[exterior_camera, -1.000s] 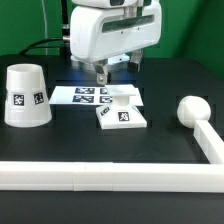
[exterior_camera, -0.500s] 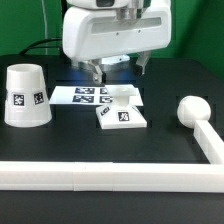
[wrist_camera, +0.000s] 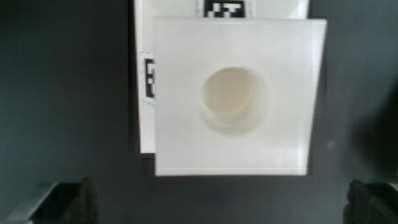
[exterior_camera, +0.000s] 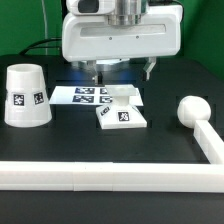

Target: Assemble lamp

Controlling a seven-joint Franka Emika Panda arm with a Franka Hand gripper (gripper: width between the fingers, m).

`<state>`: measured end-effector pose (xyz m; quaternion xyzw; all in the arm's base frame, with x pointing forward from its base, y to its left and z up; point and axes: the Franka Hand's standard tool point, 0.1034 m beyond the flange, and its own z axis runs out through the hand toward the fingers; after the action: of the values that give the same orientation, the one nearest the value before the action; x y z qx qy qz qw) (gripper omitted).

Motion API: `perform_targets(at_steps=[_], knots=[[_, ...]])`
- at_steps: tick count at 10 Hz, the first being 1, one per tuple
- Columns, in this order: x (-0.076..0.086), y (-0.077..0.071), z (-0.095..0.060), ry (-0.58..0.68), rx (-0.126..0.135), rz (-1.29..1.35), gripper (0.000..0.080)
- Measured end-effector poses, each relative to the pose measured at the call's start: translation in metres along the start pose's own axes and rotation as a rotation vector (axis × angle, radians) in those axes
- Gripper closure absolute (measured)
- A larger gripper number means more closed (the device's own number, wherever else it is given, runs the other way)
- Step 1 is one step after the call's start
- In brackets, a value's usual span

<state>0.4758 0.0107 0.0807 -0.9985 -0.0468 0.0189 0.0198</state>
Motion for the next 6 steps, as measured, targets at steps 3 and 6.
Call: perform_targets(at_steps=[3, 6], knots=[[-0.007, -0.001, 0.007, 0.017, -0.004, 0.008, 0.01], [-0.013, 0.0, 0.02, 0.026, -0.005, -0.024, 0.01]])
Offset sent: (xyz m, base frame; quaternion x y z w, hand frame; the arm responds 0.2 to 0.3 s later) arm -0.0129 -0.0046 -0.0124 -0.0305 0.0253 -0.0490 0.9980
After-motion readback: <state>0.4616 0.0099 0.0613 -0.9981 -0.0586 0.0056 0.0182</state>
